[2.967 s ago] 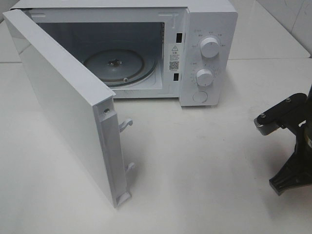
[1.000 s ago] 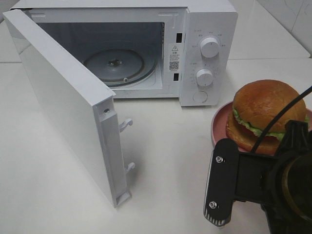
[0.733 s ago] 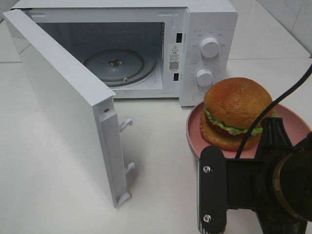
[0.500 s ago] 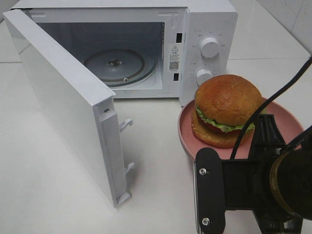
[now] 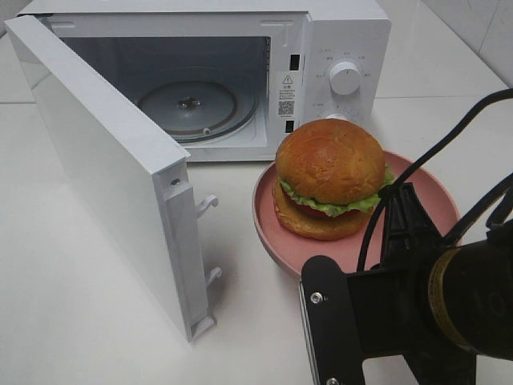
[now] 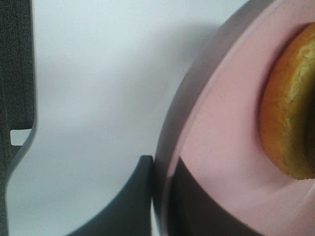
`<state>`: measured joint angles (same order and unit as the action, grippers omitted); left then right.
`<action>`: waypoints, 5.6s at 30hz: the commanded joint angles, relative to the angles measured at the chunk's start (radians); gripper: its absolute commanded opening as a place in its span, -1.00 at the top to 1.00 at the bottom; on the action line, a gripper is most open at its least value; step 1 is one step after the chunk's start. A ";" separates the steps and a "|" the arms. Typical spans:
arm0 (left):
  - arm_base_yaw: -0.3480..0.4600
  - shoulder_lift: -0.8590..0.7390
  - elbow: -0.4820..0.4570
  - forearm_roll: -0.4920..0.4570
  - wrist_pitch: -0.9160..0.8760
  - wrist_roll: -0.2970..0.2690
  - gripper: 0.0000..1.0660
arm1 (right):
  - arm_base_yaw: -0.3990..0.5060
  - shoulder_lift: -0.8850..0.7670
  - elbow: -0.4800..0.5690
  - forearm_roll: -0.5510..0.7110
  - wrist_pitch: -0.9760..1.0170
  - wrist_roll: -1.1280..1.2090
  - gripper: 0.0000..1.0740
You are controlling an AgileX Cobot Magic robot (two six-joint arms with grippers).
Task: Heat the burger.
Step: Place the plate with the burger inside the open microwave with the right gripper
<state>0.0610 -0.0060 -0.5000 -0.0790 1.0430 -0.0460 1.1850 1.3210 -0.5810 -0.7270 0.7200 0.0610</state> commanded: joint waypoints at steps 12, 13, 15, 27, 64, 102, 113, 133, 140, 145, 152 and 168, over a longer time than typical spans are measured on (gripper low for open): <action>-0.005 -0.019 0.001 0.002 -0.009 0.000 -0.87 | -0.205 -0.009 -0.004 -0.048 -0.205 -0.324 1.00; -0.005 -0.019 0.001 0.002 -0.009 0.000 -0.87 | -0.237 -0.009 -0.004 -0.048 -0.234 -0.371 1.00; -0.005 -0.019 0.001 0.002 -0.009 0.000 -0.87 | -0.251 -0.009 -0.004 -0.043 -0.250 -0.396 1.00; -0.005 -0.019 0.001 0.002 -0.009 0.000 -0.87 | -0.404 -0.009 -0.004 0.207 -0.379 -0.798 1.00; -0.005 -0.019 0.001 0.002 -0.009 0.000 -0.87 | -0.565 0.059 -0.105 0.812 -0.480 -1.595 1.00; -0.005 -0.019 0.001 0.002 -0.009 0.000 -0.87 | -0.539 0.395 -0.469 0.789 -0.451 -1.602 1.00; -0.005 -0.019 0.001 0.002 -0.009 0.000 -0.87 | -0.541 0.481 -0.574 0.778 -0.418 -1.602 1.00; -0.005 -0.019 0.001 0.002 -0.009 0.000 -0.87 | -0.541 0.630 -0.830 0.701 -0.288 -1.464 1.00; -0.005 -0.019 0.001 0.002 -0.009 0.000 -0.87 | -0.541 0.676 -0.900 0.699 -0.260 -1.437 1.00; -0.005 -0.019 0.001 0.002 -0.009 0.000 -0.87 | -0.541 0.707 -0.949 0.698 -0.257 -1.437 1.00; -0.005 -0.019 0.001 0.003 -0.009 -0.001 -0.87 | -0.541 0.761 -1.028 0.653 -0.230 -1.365 1.00; -0.005 -0.019 0.001 0.003 -0.009 0.000 -0.87 | -0.541 0.885 -1.222 0.602 -0.210 -1.269 1.00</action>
<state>0.0610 -0.0060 -0.5000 -0.0790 1.0430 -0.0460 0.6420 2.2180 -1.7810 -0.1190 0.5640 -1.2200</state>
